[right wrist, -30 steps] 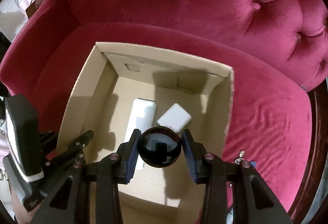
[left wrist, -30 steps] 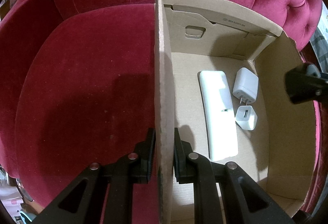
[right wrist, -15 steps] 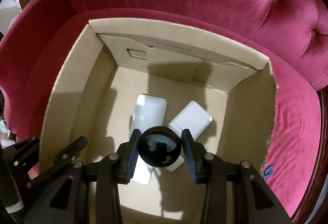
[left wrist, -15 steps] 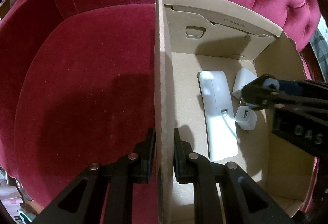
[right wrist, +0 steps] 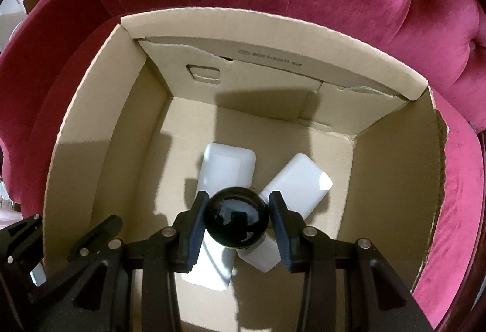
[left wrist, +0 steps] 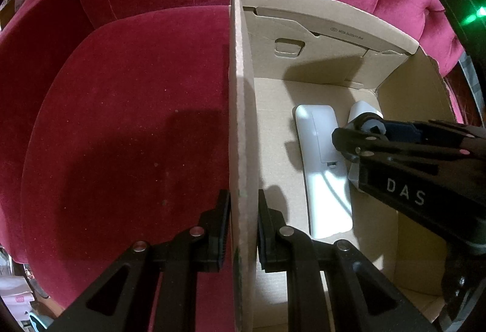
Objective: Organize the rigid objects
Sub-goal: 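Lower the black fob onto the white chargers and open the right gripper, then move the right gripper out of the box toward the white OSM bottle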
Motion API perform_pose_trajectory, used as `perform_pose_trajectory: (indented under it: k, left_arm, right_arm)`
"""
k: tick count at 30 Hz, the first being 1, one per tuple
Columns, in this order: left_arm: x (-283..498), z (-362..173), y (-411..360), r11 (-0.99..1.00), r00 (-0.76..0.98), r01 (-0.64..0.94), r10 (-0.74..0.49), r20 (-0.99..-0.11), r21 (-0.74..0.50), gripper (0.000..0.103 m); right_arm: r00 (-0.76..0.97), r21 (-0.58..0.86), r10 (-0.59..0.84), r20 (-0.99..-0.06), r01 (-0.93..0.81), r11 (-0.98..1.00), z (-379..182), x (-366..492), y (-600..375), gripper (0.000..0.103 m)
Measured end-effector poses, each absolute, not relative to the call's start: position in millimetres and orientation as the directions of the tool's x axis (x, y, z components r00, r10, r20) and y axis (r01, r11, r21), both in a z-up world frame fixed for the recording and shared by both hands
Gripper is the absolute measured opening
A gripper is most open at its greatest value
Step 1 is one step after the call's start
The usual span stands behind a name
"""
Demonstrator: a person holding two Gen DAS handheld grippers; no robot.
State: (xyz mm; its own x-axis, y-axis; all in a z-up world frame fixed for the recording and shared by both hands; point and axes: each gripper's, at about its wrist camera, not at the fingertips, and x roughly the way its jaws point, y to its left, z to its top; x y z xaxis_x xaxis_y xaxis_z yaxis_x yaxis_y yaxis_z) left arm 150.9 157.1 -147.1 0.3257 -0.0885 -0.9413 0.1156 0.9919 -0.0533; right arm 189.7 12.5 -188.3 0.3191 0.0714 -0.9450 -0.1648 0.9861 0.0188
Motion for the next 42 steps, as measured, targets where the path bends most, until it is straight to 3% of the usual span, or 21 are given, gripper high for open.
perform_pose_trajectory:
  k: [4,8,28,31,42]
  left_arm:
    - [151.1,-147.5,157.0,0.992,0.325,0.114,-0.089,-0.941,-0.054,0.017]
    - [150.7,-147.7,157.0,0.992,0.327,0.116,-0.087,-0.941,-0.052,0.017]
    - [149.8,-147.7,155.0,0.992,0.327,0.114,-0.081,-0.942,-0.046,0.017]
    - [149.7,-147.6,154.7,0.992,0.328,0.115,-0.081,-0.941,-0.045,0.017]
    - [150.1,-148.0,154.7,0.992,0.327,0.115,-0.079,-0.942,-0.044,0.017]
  right_arm:
    - [0.320,0.011,0.065,-0.945,-0.168,0.986,-188.9,188.0,9.5,0.044]
    - [0.333,0.012,0.067,-0.941,-0.166,0.986,-184.5,188.2,10.3,0.051]
    - [0.385,0.004,0.068,-0.920,-0.165,0.986,-145.0,170.5,4.6,0.053]
    - [0.390,-0.013,0.051,-0.920,-0.159,0.987,-138.1,167.5,0.0,0.059]
    - [0.438,-0.046,0.017,-0.899,-0.135,0.990,-105.1,150.7,-29.2,0.101]
